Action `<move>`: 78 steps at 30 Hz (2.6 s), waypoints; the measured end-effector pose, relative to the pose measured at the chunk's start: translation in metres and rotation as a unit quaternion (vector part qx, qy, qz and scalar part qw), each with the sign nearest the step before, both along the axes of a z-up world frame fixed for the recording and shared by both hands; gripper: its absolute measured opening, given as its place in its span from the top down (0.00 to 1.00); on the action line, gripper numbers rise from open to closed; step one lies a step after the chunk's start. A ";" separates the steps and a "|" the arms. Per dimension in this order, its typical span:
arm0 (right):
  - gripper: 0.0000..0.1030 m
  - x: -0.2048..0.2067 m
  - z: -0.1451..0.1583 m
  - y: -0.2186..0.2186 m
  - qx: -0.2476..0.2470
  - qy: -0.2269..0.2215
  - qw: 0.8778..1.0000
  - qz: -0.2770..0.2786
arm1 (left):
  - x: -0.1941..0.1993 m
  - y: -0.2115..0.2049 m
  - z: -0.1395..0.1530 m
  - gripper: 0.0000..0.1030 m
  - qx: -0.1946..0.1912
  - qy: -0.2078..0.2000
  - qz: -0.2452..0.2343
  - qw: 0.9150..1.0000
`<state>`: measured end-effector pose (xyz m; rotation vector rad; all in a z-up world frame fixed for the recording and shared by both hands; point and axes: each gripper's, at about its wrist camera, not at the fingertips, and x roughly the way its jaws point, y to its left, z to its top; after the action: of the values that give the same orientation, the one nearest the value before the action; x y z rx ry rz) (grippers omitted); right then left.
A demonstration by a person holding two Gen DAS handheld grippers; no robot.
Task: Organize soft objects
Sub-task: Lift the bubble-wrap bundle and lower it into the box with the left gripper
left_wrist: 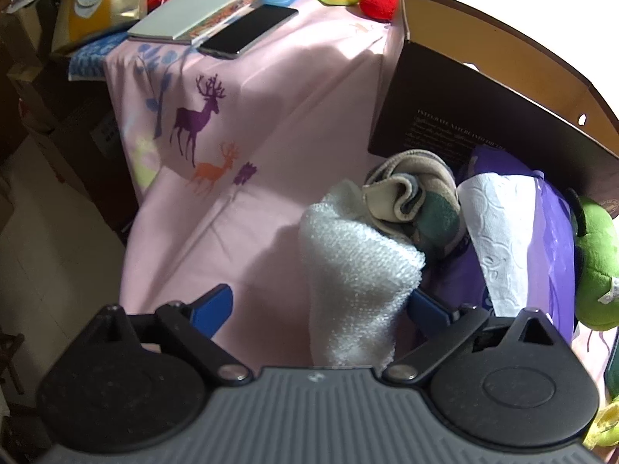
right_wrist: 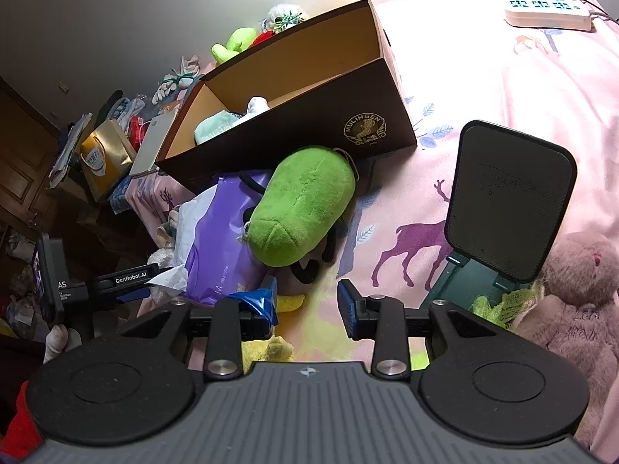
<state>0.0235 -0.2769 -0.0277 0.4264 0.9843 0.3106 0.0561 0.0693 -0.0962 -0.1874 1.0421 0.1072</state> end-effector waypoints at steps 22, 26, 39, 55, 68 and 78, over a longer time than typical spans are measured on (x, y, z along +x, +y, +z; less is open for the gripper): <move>0.83 0.023 -0.005 0.006 0.017 0.008 0.999 0.027 | -0.036 0.003 0.027 0.52 -0.044 0.003 -0.071 0.997; 0.83 0.023 -0.006 0.003 0.024 0.006 0.999 0.025 | -0.050 -0.003 0.046 0.52 -0.035 -0.010 -0.107 0.994; 0.83 0.012 -0.015 -0.017 0.031 0.023 0.999 -0.018 | 0.002 -0.047 0.127 0.52 -0.057 -0.138 -0.200 0.968; 0.83 -0.017 -0.019 -0.037 0.013 0.030 0.993 -0.117 | 0.189 -0.132 0.086 0.52 -0.041 -0.086 -0.240 0.966; 0.83 -0.030 -0.026 -0.034 0.009 0.050 0.983 -0.178 | 0.260 -0.157 0.029 0.51 -0.020 0.017 -0.209 0.978; 0.83 -0.032 -0.024 -0.032 0.007 0.047 0.983 -0.179 | 0.252 -0.147 0.045 0.21 -0.019 -0.009 -0.195 0.981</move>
<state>-0.0085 -0.3094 -0.0518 0.6244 0.9776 -0.0290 0.3084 -0.0777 -0.0516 -0.0166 1.0459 -0.2694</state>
